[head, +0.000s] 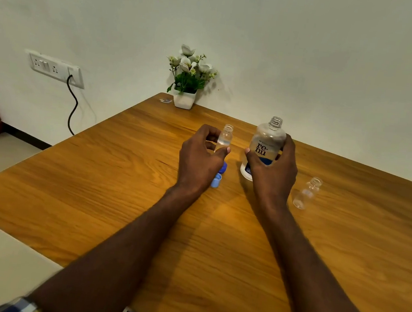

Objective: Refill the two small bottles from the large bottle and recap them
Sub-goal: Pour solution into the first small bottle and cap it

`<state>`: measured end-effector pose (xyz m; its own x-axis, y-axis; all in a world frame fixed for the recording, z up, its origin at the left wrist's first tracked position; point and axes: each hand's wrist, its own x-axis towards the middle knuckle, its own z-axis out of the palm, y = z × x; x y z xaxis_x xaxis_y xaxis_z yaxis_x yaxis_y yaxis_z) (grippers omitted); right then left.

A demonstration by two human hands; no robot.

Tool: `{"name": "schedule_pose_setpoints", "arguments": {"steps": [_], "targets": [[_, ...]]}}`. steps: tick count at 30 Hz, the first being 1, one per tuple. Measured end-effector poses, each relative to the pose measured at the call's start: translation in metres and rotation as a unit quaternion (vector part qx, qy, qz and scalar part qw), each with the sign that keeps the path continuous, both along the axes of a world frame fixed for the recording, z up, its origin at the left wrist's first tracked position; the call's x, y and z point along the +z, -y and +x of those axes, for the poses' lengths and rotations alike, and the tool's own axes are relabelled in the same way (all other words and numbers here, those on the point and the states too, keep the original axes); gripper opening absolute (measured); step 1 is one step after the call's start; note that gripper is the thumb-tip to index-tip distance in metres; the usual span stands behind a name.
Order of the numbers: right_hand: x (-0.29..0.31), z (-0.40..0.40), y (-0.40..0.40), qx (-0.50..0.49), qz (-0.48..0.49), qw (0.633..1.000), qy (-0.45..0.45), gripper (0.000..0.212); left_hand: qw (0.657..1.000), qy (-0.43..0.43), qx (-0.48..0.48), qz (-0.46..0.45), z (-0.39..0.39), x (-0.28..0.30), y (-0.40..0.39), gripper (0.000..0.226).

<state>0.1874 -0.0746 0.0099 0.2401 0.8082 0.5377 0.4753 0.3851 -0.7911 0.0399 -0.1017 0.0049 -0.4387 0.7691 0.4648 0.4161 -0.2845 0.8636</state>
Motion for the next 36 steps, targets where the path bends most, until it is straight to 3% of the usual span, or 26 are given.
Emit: {"name": "schedule_pose_setpoints", "arguments": {"steps": [5, 9, 13, 18, 23, 30, 33, 36], "targets": [[0.002, 0.002, 0.006, -0.048, 0.02, 0.998, 0.039, 0.097, 1.0, 0.003, 0.009, 0.001, -0.003, 0.001, 0.003, 0.028], [0.018, -0.002, 0.02, -0.095, 0.165, 0.98, 0.053, 0.074, 1.0, 0.01, 0.021, 0.003, -0.008, 0.001, 0.009, 0.027], [0.02, -0.017, 0.034, -0.002, 0.226, 0.97, 0.089, 0.05, 0.999, 0.014, 0.044, -0.007, -0.016, -0.002, 0.018, 0.031], [0.007, -0.03, 0.039, 0.093, 0.137, 0.964, 0.207, 0.04, 0.996, 0.046, 0.08, -0.017, -0.027, -0.001, 0.032, 0.032], [-0.003, -0.039, 0.035, 0.098, 0.058, 0.933, 0.342, 0.051, 0.99, 0.054, 0.123, -0.043, -0.035, -0.004, 0.04, 0.034], [-0.005, -0.053, 0.037, 0.106, 0.031, 0.888, 0.446, 0.042, 0.988, 0.059, 0.131, -0.064, -0.036, -0.005, 0.037, 0.034], [-0.005, -0.055, 0.037, 0.102, 0.017, 0.892, 0.44, 0.038, 0.987, 0.063, 0.13, -0.065, -0.036, -0.005, 0.036, 0.036], [-0.002, -0.055, 0.04, 0.076, 0.045, 0.931, 0.354, 0.034, 0.989, 0.081, 0.11, -0.054, -0.036, -0.005, 0.035, 0.036]]}}
